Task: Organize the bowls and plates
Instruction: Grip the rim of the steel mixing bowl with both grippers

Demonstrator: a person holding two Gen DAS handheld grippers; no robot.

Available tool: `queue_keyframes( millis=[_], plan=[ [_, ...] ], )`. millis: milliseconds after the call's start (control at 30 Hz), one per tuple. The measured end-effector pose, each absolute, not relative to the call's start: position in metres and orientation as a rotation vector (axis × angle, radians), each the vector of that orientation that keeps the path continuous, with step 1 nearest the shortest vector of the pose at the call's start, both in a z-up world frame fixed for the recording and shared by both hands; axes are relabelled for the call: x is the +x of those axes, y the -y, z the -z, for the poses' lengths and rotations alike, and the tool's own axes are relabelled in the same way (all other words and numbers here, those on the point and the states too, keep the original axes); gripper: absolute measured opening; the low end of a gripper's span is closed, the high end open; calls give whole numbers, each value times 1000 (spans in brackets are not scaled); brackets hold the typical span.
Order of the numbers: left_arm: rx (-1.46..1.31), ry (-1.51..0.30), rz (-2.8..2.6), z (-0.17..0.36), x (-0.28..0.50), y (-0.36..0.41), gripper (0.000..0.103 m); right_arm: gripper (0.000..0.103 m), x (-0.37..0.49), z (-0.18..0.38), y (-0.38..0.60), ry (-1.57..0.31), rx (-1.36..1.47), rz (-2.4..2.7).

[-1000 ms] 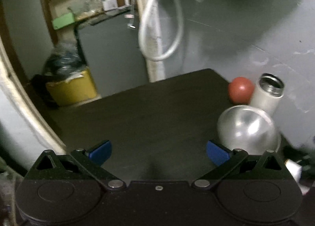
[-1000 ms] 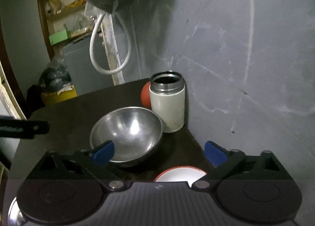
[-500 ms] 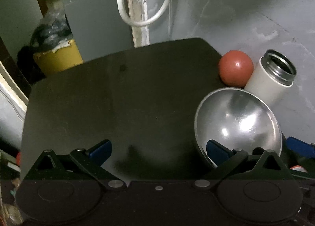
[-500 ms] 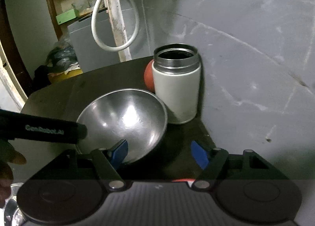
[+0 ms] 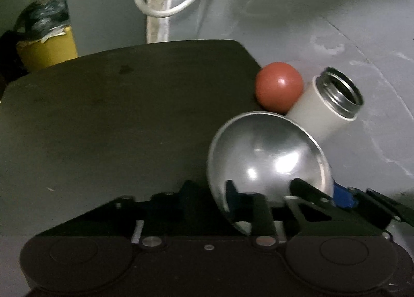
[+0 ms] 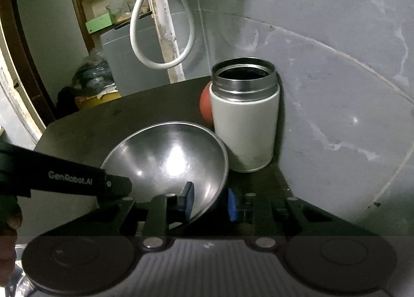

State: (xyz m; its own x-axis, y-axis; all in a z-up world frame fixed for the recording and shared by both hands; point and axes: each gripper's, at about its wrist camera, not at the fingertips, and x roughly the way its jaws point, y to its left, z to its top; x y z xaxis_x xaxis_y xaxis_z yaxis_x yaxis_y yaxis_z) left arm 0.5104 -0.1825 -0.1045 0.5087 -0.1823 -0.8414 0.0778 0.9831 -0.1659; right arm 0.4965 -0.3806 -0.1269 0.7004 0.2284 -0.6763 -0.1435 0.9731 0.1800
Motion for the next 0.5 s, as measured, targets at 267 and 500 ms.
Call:
queue_keyframes(
  millis=[267, 500],
  plan=[
    [-122, -994, 155, 92, 495, 178, 15, 28, 482, 111, 378, -736, 122, -223],
    [-141, -930, 176, 58, 456, 167, 15, 28, 444, 78, 376, -694, 127, -233]
  ],
)
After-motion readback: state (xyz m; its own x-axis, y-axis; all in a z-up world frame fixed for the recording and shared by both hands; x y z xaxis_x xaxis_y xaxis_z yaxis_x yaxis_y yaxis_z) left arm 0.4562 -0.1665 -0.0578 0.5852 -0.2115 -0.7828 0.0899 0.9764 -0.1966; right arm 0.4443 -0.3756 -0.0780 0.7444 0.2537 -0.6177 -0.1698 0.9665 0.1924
